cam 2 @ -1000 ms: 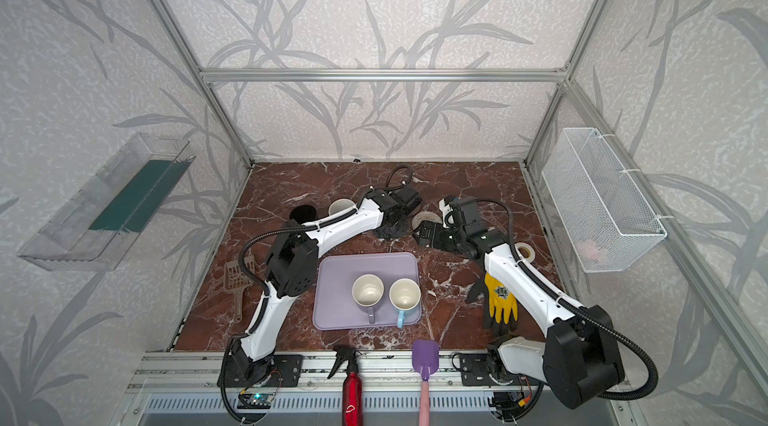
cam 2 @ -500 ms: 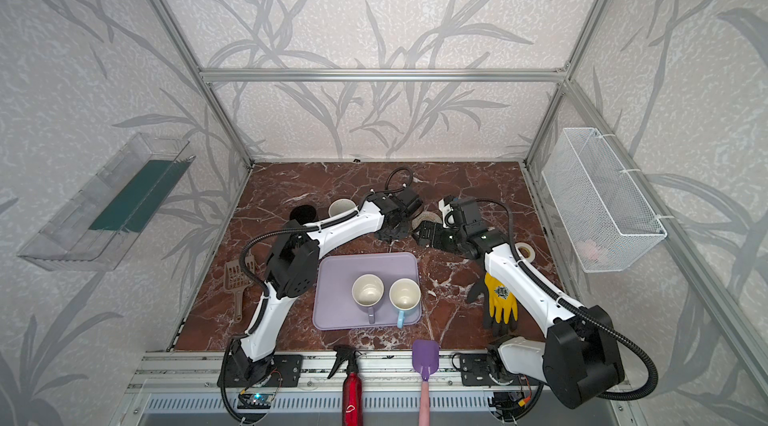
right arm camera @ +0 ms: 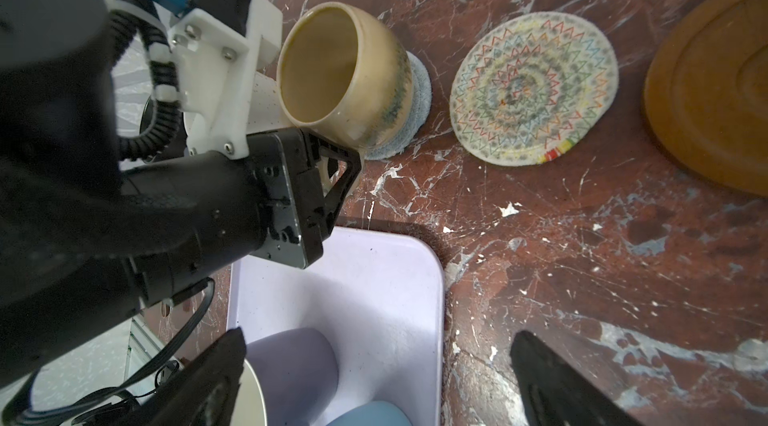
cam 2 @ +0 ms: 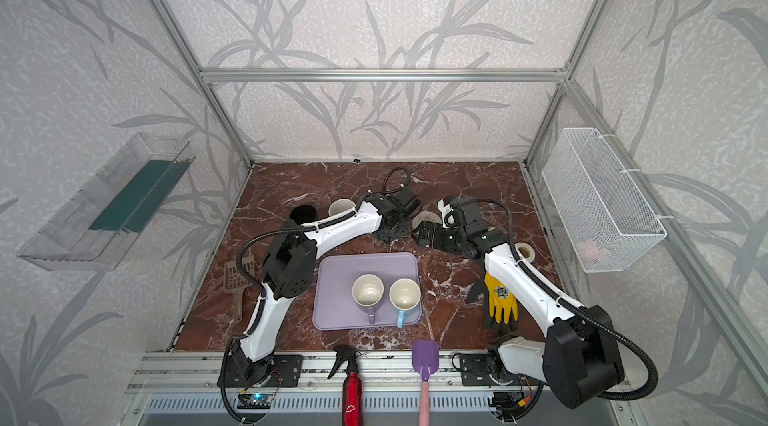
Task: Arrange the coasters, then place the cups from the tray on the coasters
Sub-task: 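Lower the beige glazed mug onto the blue woven coaster with the left gripper, then open the left gripper and draw back while the right gripper moves over the lavender mug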
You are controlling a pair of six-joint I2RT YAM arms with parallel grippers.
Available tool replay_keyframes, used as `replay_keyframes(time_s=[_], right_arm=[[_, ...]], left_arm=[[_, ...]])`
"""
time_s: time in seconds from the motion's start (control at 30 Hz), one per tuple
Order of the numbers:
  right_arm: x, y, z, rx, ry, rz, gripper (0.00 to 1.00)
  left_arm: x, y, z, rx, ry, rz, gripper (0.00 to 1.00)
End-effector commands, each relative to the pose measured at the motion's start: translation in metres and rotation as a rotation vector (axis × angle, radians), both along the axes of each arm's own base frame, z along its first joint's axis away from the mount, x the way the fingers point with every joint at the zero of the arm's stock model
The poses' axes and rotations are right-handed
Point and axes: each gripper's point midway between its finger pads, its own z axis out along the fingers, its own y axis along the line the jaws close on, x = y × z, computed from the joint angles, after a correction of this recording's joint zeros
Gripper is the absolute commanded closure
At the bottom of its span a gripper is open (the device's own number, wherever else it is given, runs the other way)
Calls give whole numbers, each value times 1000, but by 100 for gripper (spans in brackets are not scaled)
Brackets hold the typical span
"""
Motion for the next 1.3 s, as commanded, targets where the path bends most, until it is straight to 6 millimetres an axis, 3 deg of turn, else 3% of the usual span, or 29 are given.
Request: replay_keyframes(time_s=[0.0, 0.07, 0.17, 0.4, 0.57, 0.7, 0.93, 1.27], right_arm=[[-4, -1, -2, -5, 14, 15, 1], [-6, -1, -1, -10, 15, 17, 1], [-12, -3, 1, -18, 8, 36, 1], [-37, -6, 9, -65, -15, 105, 1], [-67, 2, 25, -190, -60, 204, 1], [-89, 16, 45, -214, -125, 258, 1], [-132, 47, 62, -243, -178, 378, 1], [-166, 83, 63, -247, -204, 459, 5]], left_arm=[[-1, 2, 30, -27, -47, 11, 60], [-3, 2, 32, -39, -44, 8, 45], [-5, 6, 42, -58, -69, 15, 42], [-10, 9, 85, -138, -131, 14, 16], [-19, 14, 121, -234, -193, -2, 1], [-32, 16, 140, -376, -219, -47, 1], [-64, 39, 166, -517, -195, -154, 1], [-115, 96, 159, -589, -127, -109, 1]])
